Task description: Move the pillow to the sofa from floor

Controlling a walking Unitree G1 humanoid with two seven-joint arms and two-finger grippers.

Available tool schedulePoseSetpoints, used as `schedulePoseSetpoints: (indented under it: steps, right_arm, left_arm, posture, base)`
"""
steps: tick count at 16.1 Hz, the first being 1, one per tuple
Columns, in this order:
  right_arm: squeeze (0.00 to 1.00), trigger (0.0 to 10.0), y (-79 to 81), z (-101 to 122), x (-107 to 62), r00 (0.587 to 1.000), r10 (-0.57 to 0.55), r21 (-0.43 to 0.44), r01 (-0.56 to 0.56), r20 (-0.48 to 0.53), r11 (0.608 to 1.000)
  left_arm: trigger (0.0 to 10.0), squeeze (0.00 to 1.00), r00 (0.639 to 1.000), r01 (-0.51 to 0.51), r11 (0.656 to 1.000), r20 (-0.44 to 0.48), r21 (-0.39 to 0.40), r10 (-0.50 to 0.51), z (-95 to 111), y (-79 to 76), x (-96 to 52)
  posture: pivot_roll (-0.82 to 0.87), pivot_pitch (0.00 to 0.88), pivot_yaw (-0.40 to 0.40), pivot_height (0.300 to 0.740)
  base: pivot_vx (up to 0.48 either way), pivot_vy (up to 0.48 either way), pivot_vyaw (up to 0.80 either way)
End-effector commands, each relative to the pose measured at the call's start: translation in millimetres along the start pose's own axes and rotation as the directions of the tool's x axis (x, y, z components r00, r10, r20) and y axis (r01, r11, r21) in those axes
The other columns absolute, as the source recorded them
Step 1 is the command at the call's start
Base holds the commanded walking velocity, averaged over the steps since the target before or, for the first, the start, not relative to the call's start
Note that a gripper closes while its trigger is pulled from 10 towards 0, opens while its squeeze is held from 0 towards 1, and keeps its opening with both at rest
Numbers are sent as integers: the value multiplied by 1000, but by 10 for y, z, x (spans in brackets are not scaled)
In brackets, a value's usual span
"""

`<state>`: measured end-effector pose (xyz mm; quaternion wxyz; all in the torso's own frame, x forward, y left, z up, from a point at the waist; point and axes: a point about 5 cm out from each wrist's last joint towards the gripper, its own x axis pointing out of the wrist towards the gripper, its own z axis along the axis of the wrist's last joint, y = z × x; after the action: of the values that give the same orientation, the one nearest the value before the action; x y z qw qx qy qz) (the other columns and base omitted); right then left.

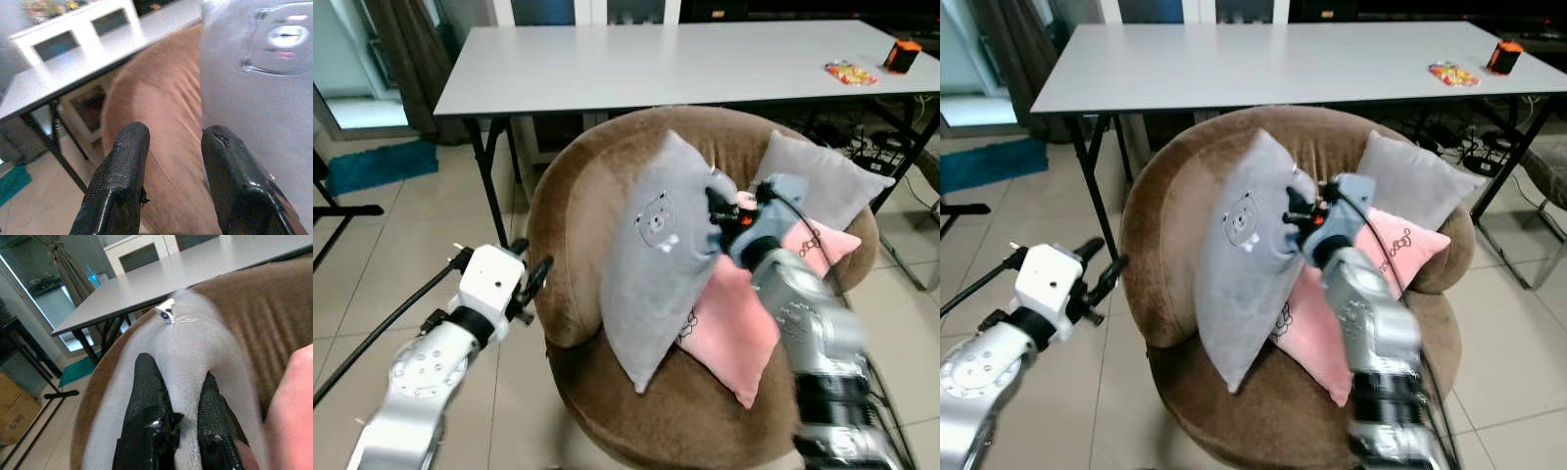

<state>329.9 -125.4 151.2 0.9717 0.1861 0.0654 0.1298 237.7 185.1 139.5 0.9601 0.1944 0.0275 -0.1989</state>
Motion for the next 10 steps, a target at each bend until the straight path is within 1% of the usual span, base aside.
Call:
schedulePoseSetpoints:
  steps: [1,2,4,7,8,9,10]
  right_arm:
    - [0,10000,87,185,101,996,14,-11,-13,89,1000]
    - [0,10000,83,186,124,996,8,-12,-7,88,1000]
    - [0,10000,52,178,333,998,-2,14,1,70,1000]
    - [0,10000,-33,87,457,999,-30,49,29,26,998]
    - [0,10000,-228,-44,513,994,-101,65,104,-44,992]
    - [0,10000,-357,-114,498,983,-162,64,167,-84,984]
    - [0,10000,-440,-158,474,971,-210,49,216,-111,975]
  left_arm:
    - [10000,0,998,66,998,-21,1,-66,-28,-35,20]
    - [10000,0,997,75,997,-23,2,-75,-30,-37,23]
    - [10000,0,986,163,987,-36,13,-162,-25,-69,39]
    - [10000,0,976,213,977,-43,21,-212,-21,-89,42]
    - [10000,0,964,261,965,-50,23,-259,-13,-111,43]
    - [10000,0,957,287,958,-56,18,-285,-13,-125,43]
    - [10000,0,952,301,954,-58,14,-300,-13,-136,46]
  posture:
    - [6,0,-23,740]
    - [6,0,-23,740]
    - [7,0,-13,740]
    - [18,0,-10,740]
    - [28,0,-11,740]
    - [30,0,-12,740]
    - [35,0,-13,740]
  base:
    - [0,0,0]
    - [0,0,0]
    - [0,0,0]
    - [0,0,0]
    - [0,0,0]
    - [0,0,0]
    - [0,0,0]
